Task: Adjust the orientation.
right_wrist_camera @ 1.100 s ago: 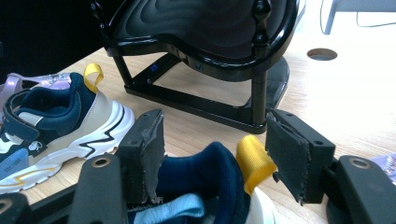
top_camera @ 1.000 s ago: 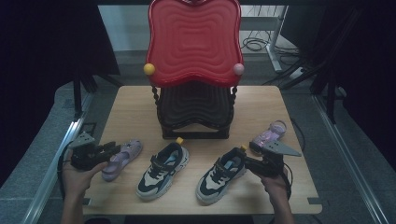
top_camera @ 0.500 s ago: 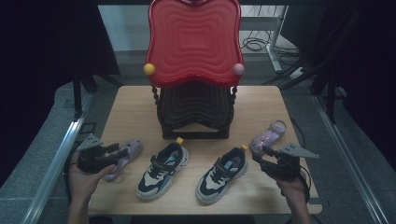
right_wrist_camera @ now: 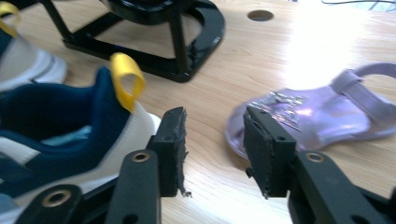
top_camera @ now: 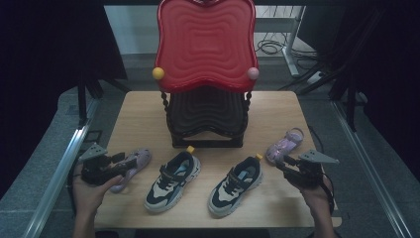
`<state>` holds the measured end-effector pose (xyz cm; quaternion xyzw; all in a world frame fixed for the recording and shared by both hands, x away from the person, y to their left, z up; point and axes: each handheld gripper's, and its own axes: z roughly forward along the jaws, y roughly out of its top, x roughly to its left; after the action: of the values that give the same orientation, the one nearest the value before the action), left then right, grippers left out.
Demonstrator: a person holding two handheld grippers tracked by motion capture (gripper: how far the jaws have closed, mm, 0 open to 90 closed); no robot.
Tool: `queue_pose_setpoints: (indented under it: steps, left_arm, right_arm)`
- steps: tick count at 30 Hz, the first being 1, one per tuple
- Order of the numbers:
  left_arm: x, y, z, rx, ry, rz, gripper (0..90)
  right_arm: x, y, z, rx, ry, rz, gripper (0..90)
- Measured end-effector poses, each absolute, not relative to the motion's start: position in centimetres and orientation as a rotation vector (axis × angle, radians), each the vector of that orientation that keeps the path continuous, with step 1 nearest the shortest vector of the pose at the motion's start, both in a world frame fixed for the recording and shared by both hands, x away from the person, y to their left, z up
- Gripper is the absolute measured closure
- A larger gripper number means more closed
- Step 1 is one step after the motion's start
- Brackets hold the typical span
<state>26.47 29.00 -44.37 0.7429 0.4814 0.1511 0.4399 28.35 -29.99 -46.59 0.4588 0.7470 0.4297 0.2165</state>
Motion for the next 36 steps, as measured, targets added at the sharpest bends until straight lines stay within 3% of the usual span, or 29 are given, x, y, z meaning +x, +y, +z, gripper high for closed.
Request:
queue_pose_setpoints:
  steps: [12, 36]
  left_arm:
    - [26.7, 28.3, -44.1, 1.887, 1.155, 0.381, 41.7]
    - [26.3, 29.3, -43.8, 1.892, 1.161, 0.38, 40.9]
  right_arm:
    - [28.7, -32.5, -47.7, 1.313, 2.092, 1.072, 89.0]
    - [32.1, -31.5, -51.2, 1.356, 2.165, 0.913, 89.4]
